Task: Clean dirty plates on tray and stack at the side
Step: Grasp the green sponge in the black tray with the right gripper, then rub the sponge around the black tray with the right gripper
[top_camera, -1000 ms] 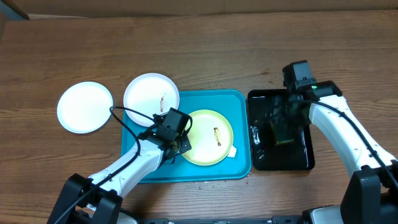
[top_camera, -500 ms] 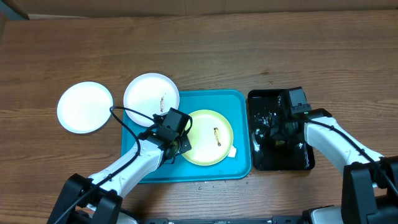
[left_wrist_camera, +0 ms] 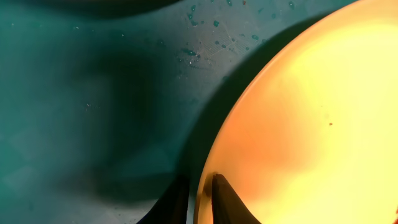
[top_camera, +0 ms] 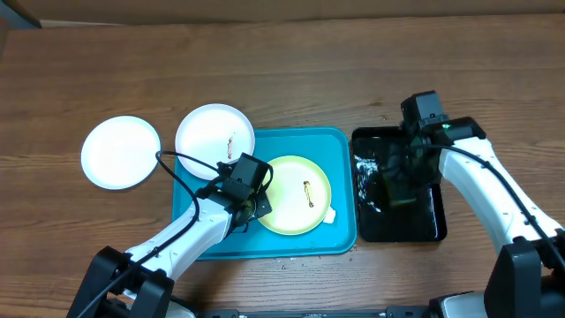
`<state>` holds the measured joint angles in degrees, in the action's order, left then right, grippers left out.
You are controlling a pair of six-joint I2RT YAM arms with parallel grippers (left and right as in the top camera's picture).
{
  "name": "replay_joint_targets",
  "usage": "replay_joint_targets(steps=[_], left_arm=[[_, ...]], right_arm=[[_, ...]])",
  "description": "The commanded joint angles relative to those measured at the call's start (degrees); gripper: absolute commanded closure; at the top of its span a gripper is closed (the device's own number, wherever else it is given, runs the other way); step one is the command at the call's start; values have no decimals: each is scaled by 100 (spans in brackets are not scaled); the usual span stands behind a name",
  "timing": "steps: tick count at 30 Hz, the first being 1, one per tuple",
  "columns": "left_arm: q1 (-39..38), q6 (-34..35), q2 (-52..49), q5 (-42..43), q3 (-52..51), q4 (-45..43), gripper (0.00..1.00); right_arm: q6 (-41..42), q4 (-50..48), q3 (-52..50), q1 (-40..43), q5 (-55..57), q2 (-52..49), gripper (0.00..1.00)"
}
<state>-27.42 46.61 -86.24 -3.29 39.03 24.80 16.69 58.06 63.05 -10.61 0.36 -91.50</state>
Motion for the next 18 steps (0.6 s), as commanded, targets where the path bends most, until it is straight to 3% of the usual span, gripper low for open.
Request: replay_joint_targets(steps=[1, 9, 14, 15, 18], left_arm=[[-26, 35, -66, -98, -42, 22, 84], [-26, 33, -66, -98, -42, 24, 83], [-26, 35, -66, -96, -42, 17, 83], [-26, 35, -66, -96, -42, 17, 83], [-26, 31, -66, -98, -42, 26, 83]], right_arm=[[142, -197, -413, -26, 299, 9, 96], [332, -1539, -1617, -26, 109, 4, 94], [326, -1794, -1703, -26, -461, 11, 65], [315, -1655, -1495, -22, -588, 11, 55], [238, -973, -772, -20, -590, 11, 50]])
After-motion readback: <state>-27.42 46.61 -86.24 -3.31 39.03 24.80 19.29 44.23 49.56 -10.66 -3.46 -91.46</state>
